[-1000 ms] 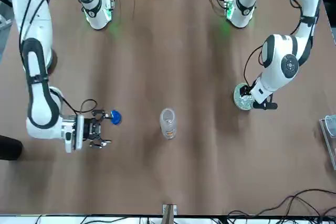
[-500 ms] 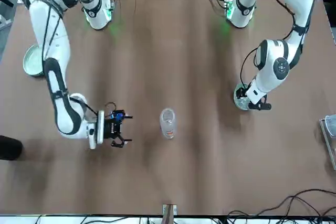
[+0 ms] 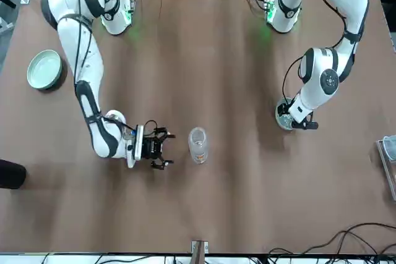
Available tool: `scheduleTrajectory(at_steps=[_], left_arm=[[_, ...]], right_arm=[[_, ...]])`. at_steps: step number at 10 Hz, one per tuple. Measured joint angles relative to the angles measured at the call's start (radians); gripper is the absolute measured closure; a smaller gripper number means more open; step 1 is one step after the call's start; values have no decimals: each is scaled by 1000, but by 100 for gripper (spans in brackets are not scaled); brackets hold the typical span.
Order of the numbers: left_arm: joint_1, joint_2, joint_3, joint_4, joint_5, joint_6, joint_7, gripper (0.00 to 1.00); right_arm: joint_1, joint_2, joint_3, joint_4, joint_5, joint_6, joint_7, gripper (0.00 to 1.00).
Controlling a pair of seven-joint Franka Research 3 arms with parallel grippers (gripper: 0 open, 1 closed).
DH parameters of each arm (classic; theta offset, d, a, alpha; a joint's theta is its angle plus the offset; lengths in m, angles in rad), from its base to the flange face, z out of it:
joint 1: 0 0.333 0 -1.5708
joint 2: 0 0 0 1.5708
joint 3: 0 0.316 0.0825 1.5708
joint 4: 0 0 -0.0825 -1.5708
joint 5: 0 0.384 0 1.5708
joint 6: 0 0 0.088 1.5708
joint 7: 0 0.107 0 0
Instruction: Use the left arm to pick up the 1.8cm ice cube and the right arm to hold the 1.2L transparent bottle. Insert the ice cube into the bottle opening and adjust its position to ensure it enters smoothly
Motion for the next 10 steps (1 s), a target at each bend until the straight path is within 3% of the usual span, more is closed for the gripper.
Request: scheduleTrajectory(at_steps=[5, 6, 7, 9, 10], left_arm=[[0, 22, -1, -1, 0, 38, 0, 12], [0, 22, -1, -1, 0, 38, 0, 19], [0, 22, -1, -1, 0, 39, 0, 38], [0, 22, -1, -1, 0, 40, 0, 53], [0, 22, -1, -1, 0, 40, 0, 68]], right_arm=[[55, 12, 1, 29, 90, 55, -4, 0], [68, 12, 1, 37, 104, 75, -4, 0], [79, 12, 1, 40, 117, 84, -4, 0], [90, 13, 1, 40, 132, 87, -4, 0], [91, 14, 1, 40, 134, 87, -4, 0]])
